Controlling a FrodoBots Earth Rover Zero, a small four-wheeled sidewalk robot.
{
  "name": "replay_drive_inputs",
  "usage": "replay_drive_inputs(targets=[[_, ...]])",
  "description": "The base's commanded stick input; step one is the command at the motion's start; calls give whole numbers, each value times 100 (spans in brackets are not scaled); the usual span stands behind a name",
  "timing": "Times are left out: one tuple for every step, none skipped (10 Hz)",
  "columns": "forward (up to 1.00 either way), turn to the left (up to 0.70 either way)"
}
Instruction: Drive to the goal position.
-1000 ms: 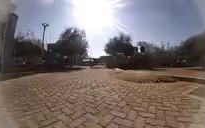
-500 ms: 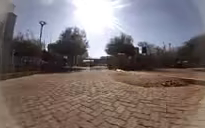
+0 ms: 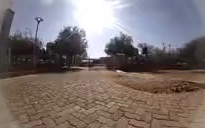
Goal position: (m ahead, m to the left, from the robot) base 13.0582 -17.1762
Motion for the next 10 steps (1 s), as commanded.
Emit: replay_drive_inputs(targets=[[100, 0], [100, 0], [100, 0], [100, 0], [100, 0], [100, 0], [100, 0], [100, -27], [100, -27], [100, -27]])
